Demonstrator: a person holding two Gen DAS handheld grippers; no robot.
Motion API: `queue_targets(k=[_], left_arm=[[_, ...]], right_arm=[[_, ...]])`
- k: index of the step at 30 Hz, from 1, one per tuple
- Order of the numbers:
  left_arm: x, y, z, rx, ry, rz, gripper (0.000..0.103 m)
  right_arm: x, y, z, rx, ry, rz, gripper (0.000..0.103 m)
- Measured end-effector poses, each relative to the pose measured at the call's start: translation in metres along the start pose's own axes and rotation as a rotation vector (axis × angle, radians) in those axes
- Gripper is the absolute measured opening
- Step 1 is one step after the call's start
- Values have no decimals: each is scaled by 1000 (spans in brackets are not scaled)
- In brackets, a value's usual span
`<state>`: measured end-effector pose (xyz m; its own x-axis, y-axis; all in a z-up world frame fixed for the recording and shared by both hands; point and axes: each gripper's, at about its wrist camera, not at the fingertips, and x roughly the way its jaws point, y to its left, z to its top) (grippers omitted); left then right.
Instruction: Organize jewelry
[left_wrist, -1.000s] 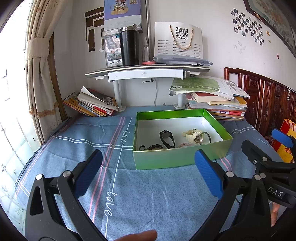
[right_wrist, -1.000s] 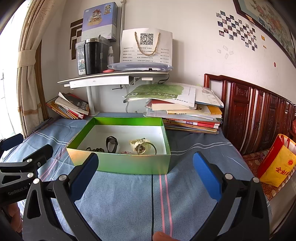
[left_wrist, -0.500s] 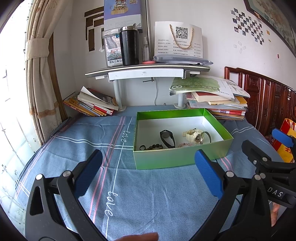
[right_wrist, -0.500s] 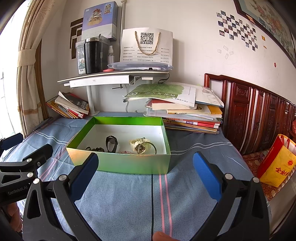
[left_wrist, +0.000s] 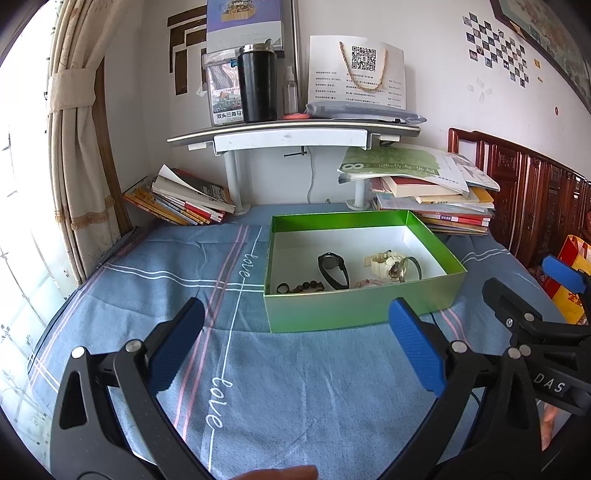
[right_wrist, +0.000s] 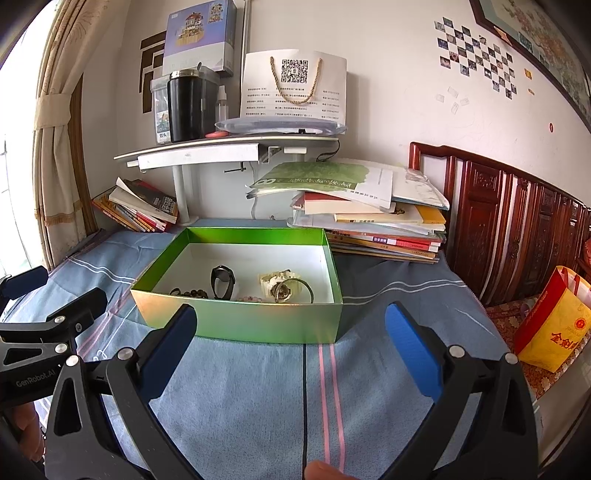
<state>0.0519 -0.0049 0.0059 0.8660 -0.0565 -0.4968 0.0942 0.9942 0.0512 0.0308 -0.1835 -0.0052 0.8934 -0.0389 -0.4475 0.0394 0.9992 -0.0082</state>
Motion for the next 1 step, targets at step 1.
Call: queue_targets(k=[1], left_arm=[[2,0,-1,-1,6,-1,99]], right_arm=[[3,-1,-1,1,9,6,100]])
